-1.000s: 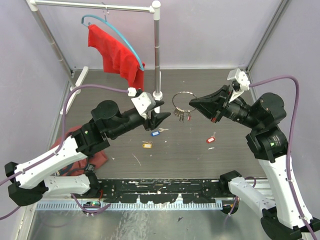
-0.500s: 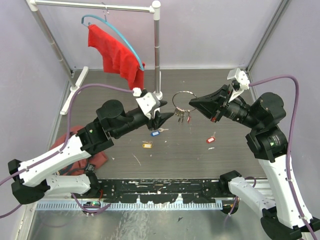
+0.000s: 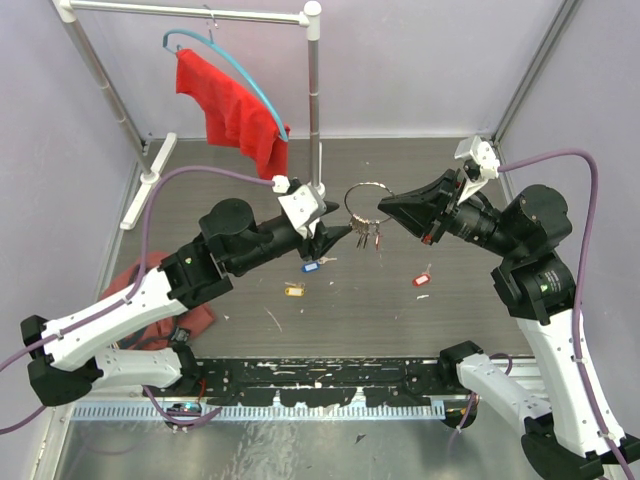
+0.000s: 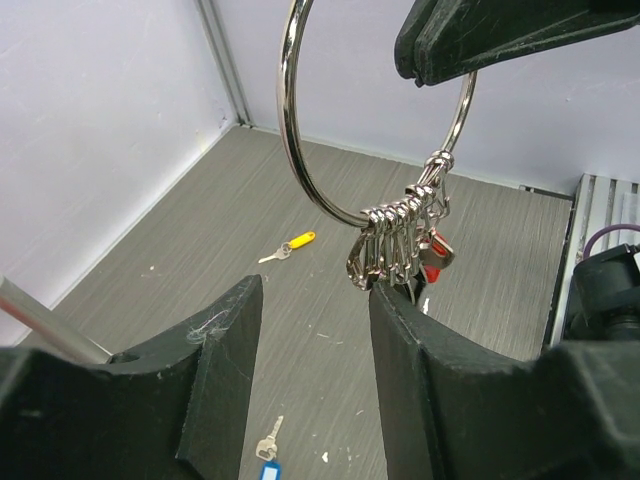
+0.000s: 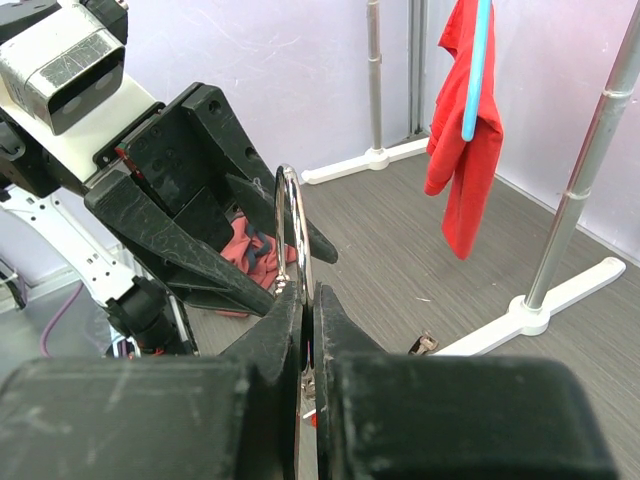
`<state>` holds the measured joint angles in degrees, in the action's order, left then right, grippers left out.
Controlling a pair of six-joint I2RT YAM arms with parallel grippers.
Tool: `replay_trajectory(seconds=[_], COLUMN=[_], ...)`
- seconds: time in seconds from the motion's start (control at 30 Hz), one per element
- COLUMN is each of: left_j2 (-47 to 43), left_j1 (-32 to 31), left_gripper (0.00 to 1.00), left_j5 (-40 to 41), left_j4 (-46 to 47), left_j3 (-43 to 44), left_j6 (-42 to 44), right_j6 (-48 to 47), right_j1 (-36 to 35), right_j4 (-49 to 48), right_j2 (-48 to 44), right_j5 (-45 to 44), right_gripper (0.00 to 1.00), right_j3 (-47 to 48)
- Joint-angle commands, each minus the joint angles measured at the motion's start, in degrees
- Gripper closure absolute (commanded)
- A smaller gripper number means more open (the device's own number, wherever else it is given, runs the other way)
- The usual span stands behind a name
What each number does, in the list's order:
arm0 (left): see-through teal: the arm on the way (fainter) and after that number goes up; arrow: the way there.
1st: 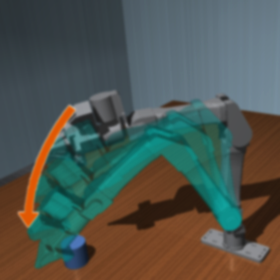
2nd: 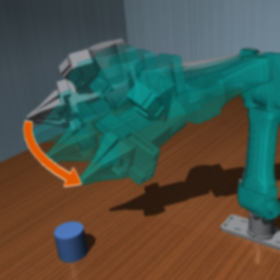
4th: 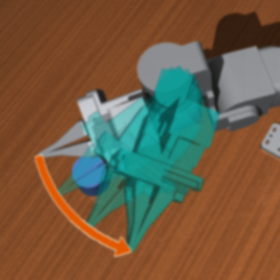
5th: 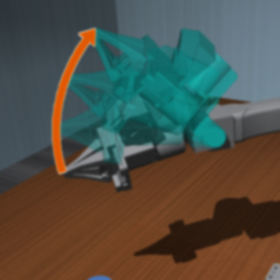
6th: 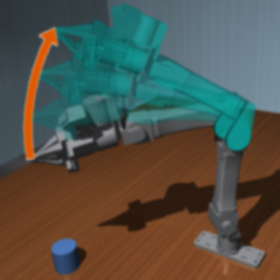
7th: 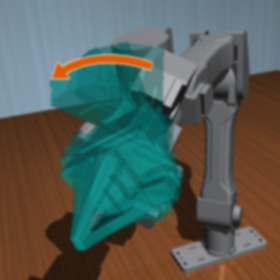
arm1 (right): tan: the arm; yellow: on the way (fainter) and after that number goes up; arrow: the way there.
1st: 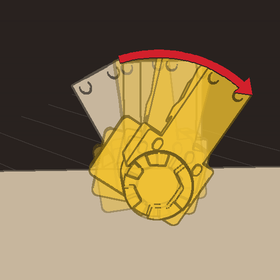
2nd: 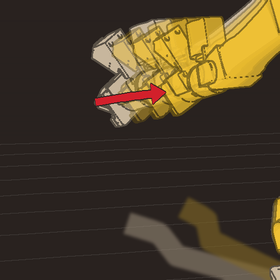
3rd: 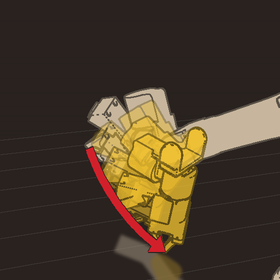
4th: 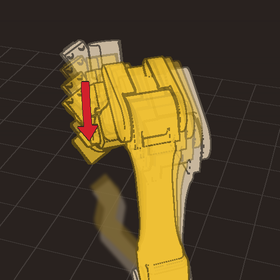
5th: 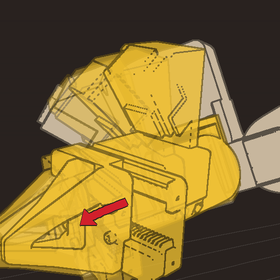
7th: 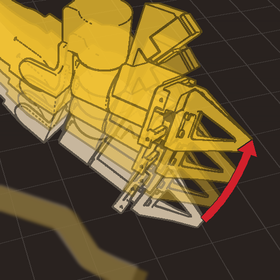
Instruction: Put the keys on the keyring
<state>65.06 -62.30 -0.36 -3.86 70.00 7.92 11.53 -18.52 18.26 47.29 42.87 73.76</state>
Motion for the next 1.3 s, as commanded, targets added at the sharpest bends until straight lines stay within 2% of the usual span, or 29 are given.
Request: replay_trajectory(seconds=[0.0, 0.3, 0.57, 0.87, 1.13, 1.27], left_j2=[0.1, 0.6, 0.9, 1.5, 1.3, 0.8], left_j1=[-0.4, -0.8, -1.1, -1.5, -1.7, -1.9], left_gripper=[0.46, 0.48, 0.64, 0.76, 1.00, 1.00], left_j5=[0.4, 1.2, 1.7, 1.8, 2.2, 3.4], left_j4=[3.1, 5.7, 5.7, 5.8, 5.9, 4.4], left_j3=[1.5, 1.1, 1.0, 1.1, 1.5, 1.8], left_j6=[0.2, -1.2, -1.0, -1.2, -0.8, 0.8], right_j6=[1.3, 2.0, 2.2, 2.8, 2.9, 2.3], right_j1=[0.1, 0.2, 0.1, 0.1, 0.2, 0.1], right_j4=[-3.6, -4.4, -4.5, -5.1, -5.0, -4.5], right_j2=[-0.4, -0.7, -1.0, -1.2, -1.3, -1.7], right_j5=[-0.1, -0.1, -0.2, -0.2, -0.6, -2.0], right_gripper=[0.99, 0.99, 0.99, 0.99, 0.99, 0.99], right_j3=[1.4, 0.3, 0.0, -0.2, -0.8, -0.9])
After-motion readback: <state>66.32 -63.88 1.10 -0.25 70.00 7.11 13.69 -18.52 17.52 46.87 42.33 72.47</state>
